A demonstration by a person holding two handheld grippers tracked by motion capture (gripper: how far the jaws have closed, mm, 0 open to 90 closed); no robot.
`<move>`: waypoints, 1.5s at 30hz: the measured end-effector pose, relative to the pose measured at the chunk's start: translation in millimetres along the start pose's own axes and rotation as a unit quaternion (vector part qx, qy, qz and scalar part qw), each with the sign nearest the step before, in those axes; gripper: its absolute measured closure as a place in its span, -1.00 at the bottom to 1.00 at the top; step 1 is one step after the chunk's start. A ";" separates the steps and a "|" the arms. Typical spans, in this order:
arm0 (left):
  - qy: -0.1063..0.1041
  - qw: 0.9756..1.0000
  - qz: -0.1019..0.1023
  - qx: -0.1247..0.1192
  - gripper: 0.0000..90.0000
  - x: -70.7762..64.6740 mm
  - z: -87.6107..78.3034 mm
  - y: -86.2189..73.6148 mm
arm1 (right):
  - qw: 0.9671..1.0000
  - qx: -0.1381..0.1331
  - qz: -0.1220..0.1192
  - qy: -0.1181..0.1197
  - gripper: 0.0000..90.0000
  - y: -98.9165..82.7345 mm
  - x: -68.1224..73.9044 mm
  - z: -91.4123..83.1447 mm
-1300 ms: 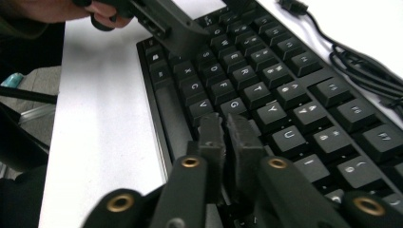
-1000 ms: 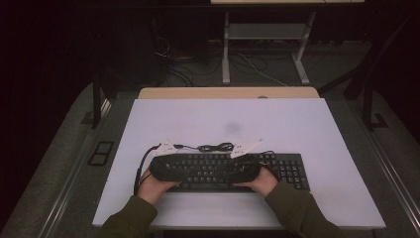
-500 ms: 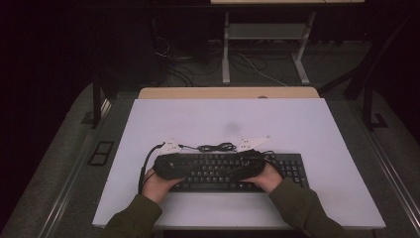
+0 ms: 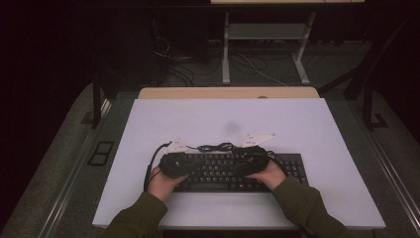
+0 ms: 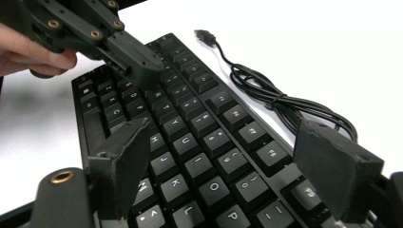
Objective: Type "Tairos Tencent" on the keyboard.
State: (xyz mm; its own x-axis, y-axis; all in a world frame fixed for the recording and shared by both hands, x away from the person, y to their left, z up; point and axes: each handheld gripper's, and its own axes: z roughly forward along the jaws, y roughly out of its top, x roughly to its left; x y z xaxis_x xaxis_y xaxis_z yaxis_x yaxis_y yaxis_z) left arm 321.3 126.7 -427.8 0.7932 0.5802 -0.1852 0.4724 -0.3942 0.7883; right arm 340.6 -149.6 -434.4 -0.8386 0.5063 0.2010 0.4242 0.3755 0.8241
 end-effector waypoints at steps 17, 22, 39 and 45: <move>0.004 1.000 0.010 0.028 0.97 -2.2 15.1 -0.2 | 1.000 -0.004 0.002 -0.009 -0.57 -0.1 -3.1 -2.5; 0.004 0.999 0.017 0.036 0.98 -2.5 17.0 -0.7 | 1.000 -0.004 0.002 -0.010 -0.57 0.4 -3.0 -3.3; 0.000 1.000 0.015 0.025 0.97 -5.6 14.8 1.3 | 1.000 -0.008 0.003 -0.011 -0.57 0.8 -4.0 -4.7; -0.006 1.000 0.014 0.016 0.95 -5.5 10.9 2.8 | 1.000 -0.007 0.001 -0.010 -0.57 0.0 -5.4 -5.2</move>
State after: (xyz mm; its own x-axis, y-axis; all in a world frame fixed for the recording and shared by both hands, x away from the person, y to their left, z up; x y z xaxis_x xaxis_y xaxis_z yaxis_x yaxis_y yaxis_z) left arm 322.5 114.6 -430.9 0.8109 0.5596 -0.1711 0.4622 -0.4332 0.7737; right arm 343.4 -156.4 -432.7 -0.8305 0.5226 0.1928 0.4215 0.3633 0.8309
